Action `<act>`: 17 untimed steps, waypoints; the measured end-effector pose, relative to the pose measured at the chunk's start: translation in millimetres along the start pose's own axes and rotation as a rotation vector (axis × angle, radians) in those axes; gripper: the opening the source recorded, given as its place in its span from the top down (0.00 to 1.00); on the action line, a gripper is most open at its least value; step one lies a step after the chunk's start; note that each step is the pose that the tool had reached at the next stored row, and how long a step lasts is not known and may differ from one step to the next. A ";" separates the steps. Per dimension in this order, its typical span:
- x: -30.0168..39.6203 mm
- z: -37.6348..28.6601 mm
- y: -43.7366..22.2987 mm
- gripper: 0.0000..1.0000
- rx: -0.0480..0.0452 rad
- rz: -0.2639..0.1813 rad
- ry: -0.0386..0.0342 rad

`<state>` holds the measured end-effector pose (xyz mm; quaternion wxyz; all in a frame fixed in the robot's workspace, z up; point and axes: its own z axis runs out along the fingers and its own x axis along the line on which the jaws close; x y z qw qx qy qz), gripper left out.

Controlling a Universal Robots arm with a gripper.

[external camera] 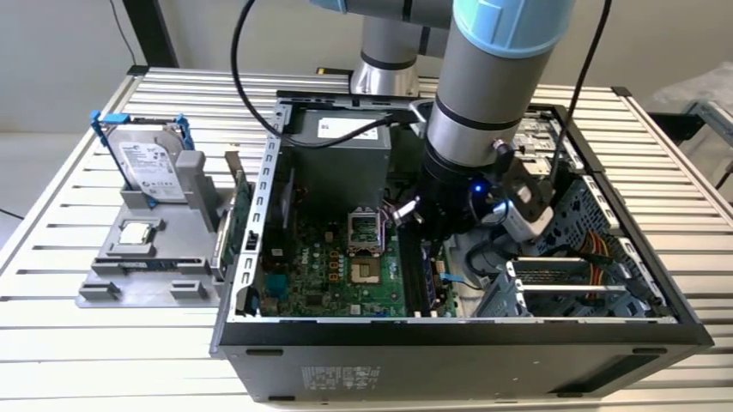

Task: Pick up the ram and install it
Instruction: 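Press down the ram until it locks into place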

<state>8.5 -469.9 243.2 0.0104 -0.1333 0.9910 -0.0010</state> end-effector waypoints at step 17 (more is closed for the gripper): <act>-0.1 0.0 0.5 1.00 -0.0033 -0.167 -0.0007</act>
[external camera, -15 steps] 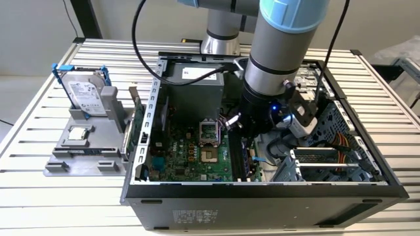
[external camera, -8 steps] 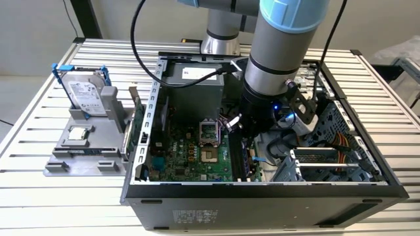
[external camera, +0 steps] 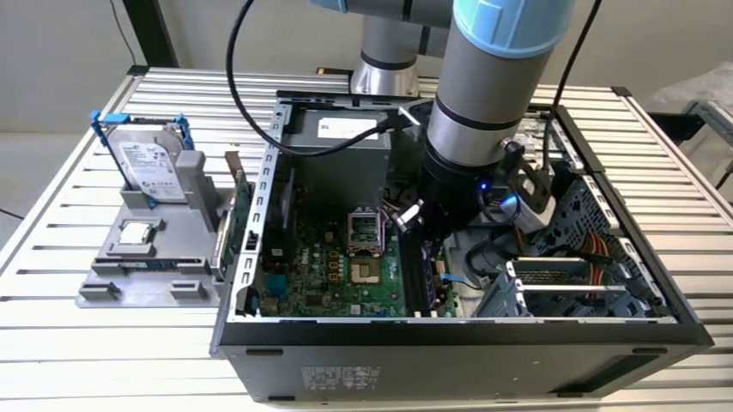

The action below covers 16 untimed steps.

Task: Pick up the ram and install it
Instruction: 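Press down the ram until it locks into place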

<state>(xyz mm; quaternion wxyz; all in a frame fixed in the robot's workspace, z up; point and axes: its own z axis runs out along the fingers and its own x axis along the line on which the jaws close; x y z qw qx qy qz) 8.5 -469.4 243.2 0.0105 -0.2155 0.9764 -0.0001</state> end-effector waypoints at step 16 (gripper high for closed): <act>-0.6 0.0 1.2 1.00 -0.0021 -0.101 -0.0005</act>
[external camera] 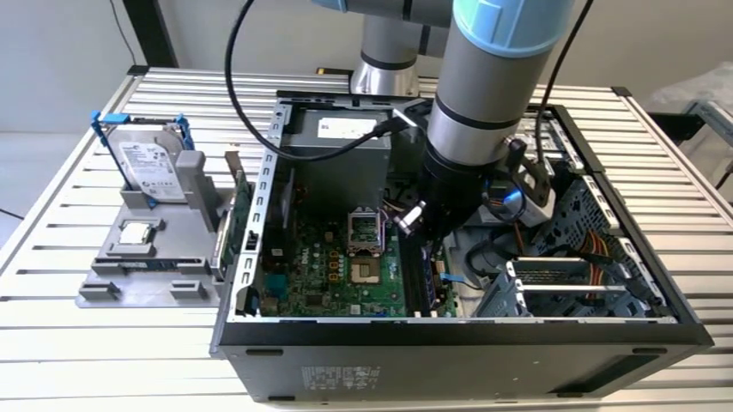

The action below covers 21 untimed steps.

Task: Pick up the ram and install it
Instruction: 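Press down the ram until it locks into place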

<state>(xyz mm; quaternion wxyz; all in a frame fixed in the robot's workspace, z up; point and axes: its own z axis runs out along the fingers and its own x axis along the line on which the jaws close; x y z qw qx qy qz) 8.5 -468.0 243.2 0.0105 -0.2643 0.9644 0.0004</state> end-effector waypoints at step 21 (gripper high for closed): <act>-0.9 0.2 1.5 1.00 -0.0019 -0.091 -0.0005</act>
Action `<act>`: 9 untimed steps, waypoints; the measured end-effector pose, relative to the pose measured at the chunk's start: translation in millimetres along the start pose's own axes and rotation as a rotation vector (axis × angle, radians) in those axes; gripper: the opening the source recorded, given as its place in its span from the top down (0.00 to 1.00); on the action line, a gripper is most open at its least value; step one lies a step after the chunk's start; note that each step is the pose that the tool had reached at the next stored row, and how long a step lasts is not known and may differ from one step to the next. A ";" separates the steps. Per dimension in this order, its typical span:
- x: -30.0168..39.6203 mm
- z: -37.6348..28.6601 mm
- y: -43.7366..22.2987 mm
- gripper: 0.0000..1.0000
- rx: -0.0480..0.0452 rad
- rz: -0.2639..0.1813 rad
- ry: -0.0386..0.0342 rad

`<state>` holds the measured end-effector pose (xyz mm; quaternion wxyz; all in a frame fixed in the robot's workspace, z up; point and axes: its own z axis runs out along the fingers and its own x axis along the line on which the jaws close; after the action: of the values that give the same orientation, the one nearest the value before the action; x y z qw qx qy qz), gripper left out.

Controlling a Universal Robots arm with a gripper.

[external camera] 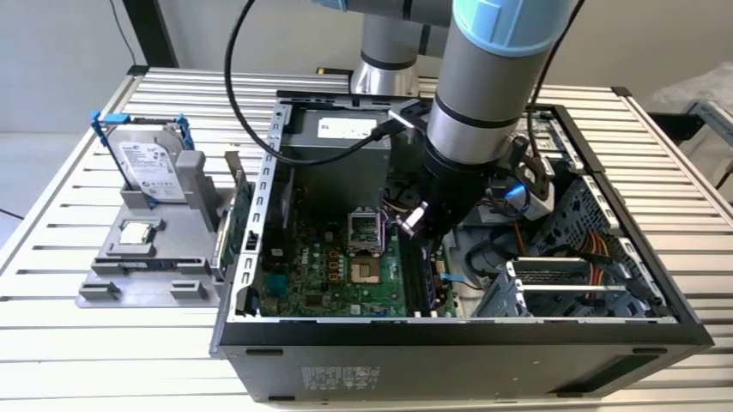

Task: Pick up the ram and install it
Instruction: 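Press down the ram until it locks into place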

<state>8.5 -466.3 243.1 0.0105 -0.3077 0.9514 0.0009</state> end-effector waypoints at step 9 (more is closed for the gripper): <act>-0.2 0.1 0.4 1.00 -0.0019 -0.089 -0.0004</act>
<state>8.4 -465.8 243.0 0.0104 -0.3499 0.9367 0.0014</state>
